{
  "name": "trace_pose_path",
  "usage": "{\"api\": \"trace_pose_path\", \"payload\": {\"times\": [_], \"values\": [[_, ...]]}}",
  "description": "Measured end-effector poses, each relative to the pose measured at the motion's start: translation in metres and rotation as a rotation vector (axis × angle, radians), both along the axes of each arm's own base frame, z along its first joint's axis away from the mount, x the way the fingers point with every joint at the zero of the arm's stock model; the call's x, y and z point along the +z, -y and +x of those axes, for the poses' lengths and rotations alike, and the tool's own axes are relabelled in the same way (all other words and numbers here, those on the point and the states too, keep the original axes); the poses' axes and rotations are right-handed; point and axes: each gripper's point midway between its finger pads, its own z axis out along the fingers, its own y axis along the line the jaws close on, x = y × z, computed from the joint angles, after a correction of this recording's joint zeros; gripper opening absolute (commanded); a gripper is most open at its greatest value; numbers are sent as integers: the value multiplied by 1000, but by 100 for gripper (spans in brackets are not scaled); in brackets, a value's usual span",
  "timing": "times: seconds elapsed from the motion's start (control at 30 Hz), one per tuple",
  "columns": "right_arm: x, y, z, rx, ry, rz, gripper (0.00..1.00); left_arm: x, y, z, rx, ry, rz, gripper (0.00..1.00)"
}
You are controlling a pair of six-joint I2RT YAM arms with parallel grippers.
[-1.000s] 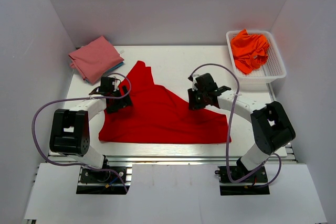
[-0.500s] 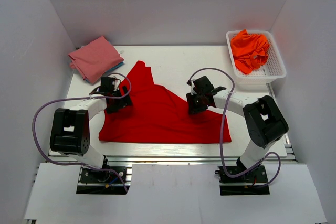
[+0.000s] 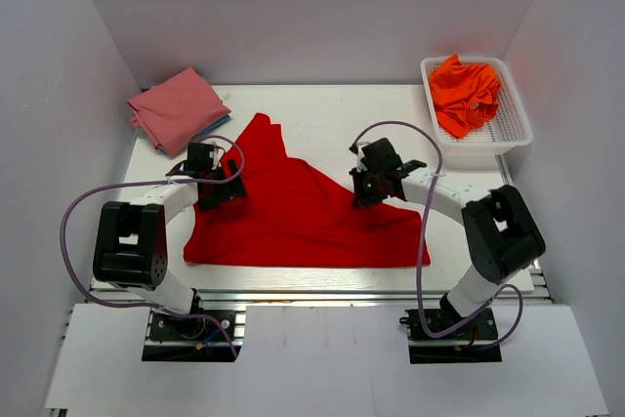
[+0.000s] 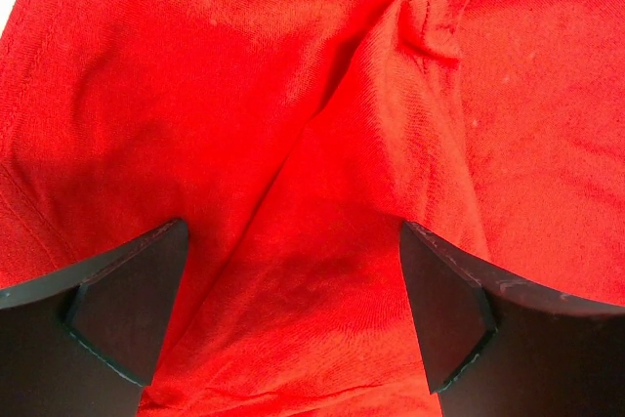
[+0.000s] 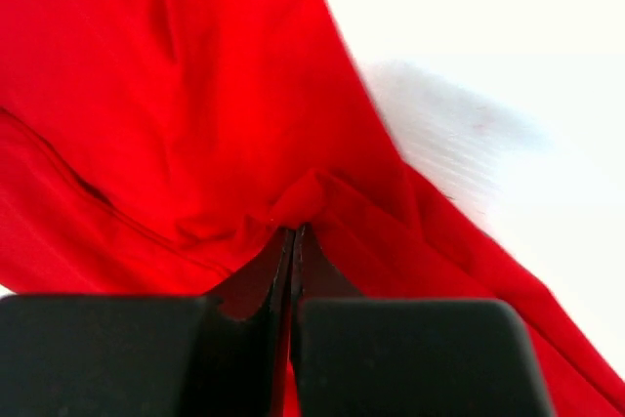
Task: Fold and stack the t-shirts
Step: Grap the side of the flattened tshirt furthest away from the robot with both arms
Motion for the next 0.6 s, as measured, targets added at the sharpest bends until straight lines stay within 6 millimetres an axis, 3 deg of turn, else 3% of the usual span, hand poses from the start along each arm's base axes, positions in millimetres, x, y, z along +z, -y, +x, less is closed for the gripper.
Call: {"api": "trace_pose_path", "payload": {"times": [0.17, 0.3, 0.6], "values": [[31, 13, 19, -92, 129, -29, 0, 0, 0, 1, 0, 0, 0, 100], [41, 31, 39, -198, 197, -101, 0, 0, 0, 1, 0, -1, 0, 100], [65, 72, 109, -402, 365, -264, 0, 0, 1, 16, -7, 0, 5, 100]]}}
